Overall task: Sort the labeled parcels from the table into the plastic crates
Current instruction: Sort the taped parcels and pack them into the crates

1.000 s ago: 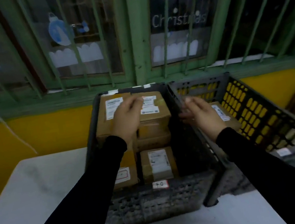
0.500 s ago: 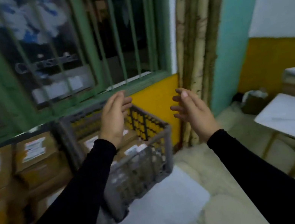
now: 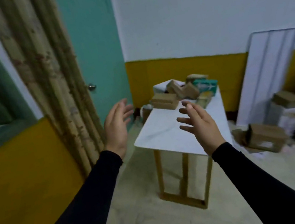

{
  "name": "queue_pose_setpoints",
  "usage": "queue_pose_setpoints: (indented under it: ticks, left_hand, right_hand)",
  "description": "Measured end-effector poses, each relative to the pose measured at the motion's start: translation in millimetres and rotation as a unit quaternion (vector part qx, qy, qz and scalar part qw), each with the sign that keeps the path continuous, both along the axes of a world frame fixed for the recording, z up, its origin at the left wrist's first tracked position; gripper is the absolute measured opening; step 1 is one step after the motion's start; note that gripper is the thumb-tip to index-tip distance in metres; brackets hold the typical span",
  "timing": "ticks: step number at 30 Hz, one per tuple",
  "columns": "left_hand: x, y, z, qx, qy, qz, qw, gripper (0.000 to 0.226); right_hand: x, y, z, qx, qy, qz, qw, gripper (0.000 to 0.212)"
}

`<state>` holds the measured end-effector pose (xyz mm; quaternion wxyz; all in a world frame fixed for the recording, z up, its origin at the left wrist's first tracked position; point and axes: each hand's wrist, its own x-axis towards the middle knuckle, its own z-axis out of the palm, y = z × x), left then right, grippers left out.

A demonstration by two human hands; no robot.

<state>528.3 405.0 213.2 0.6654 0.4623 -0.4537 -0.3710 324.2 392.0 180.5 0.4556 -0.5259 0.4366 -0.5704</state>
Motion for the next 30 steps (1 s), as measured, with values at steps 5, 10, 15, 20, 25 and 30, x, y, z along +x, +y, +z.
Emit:
queue_pose_setpoints:
  ticks: [5, 10, 15, 20, 25, 30]
  left_hand:
    - [-87.7, -111.2, -4.4, -0.019, 0.024, -0.086, 0.996, 0.030]
    - [-171.3, -221.5, -4.2, -0.008, 0.028, -0.142, 0.989, 0.031]
    - [-258.5, -308.0, -11.3, 0.008, 0.014, -0.188, 0.982, 0.032]
    - [-349.3, -393.5, -22.2, 0.003, -0.001, -0.191, 0.982, 0.032]
    - [-424.6, -475.7, -38.6, 0.022, 0.007, -0.124, 0.992, 0.030]
    - [-460.5, -537.4, -46.4, 0.060, -0.001, -0.056, 0.997, 0.034]
  right_hand:
    - [-95.3, -75.9, -5.4, 0.009, 0.023, -0.077, 0.997, 0.043]
    - [-177.9, -150.1, 0.6, 0.028, 0.056, -0.128, 0.990, 0.032]
    - [-254.0, -215.7, -4.4, 0.042, 0.061, -0.165, 0.984, 0.038]
    - [-346.0, -302.1, -22.2, 0.047, 0.057, -0.180, 0.981, 0.042]
    - [-432.3, -402.0, -37.0, 0.067, 0.064, -0.120, 0.988, 0.042]
    - [-476.1, -499.8, -37.1, 0.084, 0.086, -0.033, 0.992, 0.023]
